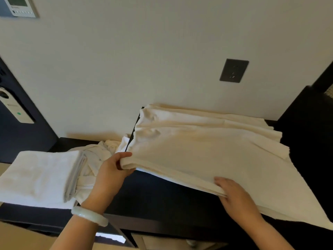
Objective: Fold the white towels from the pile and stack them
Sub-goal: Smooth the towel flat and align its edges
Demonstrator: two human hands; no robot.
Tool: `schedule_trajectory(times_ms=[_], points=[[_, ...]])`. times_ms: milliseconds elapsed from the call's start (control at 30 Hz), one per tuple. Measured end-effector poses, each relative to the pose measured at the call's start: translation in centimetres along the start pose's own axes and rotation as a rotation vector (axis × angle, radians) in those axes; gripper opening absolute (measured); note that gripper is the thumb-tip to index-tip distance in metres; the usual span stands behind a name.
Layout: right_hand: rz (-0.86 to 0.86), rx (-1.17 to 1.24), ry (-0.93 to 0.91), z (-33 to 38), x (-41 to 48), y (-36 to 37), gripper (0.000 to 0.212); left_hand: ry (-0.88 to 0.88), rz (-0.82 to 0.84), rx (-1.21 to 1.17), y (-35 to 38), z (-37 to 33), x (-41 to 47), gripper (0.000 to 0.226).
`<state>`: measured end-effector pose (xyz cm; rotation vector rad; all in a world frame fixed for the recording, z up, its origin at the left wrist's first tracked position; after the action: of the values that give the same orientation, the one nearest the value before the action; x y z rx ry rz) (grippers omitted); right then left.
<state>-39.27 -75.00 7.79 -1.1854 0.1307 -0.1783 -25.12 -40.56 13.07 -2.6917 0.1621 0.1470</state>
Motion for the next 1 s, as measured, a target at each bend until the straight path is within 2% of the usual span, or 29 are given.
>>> schedule_trajectory(times_ms=[133, 200, 267, 367, 433, 500, 567, 667, 733, 800, 900, 933, 1000], points=[[0.074, 0.238, 0.169, -4.4, 1.2, -2.7, 0.009, 0.049, -0.044, 0.205, 0.6, 0.2, 3.5, 0.005], [0.131, 0.245, 0.219, -6.1, 2.4, -3.3, 0.018, 0.134, -0.09, 0.268, 0.5, 0.0, 4.9, 0.015], [0.15, 0.247, 0.25, -7.5, 3.2, -3.8, 0.023, 0.153, -0.049, 0.149, 1.0, 0.0, 5.8, 0.013], [0.099, 0.319, 0.253, -8.7, 4.1, -4.3, 0.019, 0.054, 0.087, 0.063, 3.0, 1.0, 6.1, 0.015], [0.122, 0.371, 0.269, -8.7, 4.5, -4.5, 0.018, -0.025, 0.158, 0.114, 4.0, 2.2, 5.6, 0.019], [0.255, 0.342, 0.301, -8.6, 4.5, -4.6, 0.02, -0.106, 0.238, 0.129, 4.4, 3.5, 4.8, 0.018], [0.483, 0.212, 0.325, -8.8, 3.0, -4.0, 0.029, -0.23, 0.368, 0.072, 4.1, 5.2, 3.2, 0.027], [0.861, 0.039, 0.286, -9.4, -1.6, -1.7, 0.045, -0.397, 0.694, 0.064, 3.4, 7.4, -0.8, 0.031], [0.972, 0.091, 0.301, -9.0, -3.5, -1.6, 0.044, -0.413, 0.844, 0.119, 2.8, 7.4, -2.8, 0.027], [0.959, 0.226, 0.302, -7.8, -3.0, -3.2, 0.044, -0.371, 0.798, 0.075, 1.7, 6.1, -2.6, 0.025], [0.835, 0.47, 0.31, -6.0, 0.5, -7.5, 0.038, -0.165, 0.609, -0.059, 0.0, 2.0, 0.6, 0.032], [0.769, 0.468, 0.291, -5.7, 2.2, -8.9, 0.035, -0.107, 0.54, -0.102, -0.4, 0.5, 1.9, 0.032], [0.543, 0.31, 0.199, -5.4, 6.6, -11.0, 0.034, -0.043, 0.384, -0.132, -0.5, -1.2, 5.1, 0.028]])
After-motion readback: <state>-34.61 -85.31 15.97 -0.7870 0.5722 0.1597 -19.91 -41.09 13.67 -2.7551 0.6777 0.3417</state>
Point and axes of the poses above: each hand's wrist, its own x-axis towards the middle knuckle, its own y-axis out of the palm, z = x × y, the point moved 9 cm from there along x, towards the middle knuckle
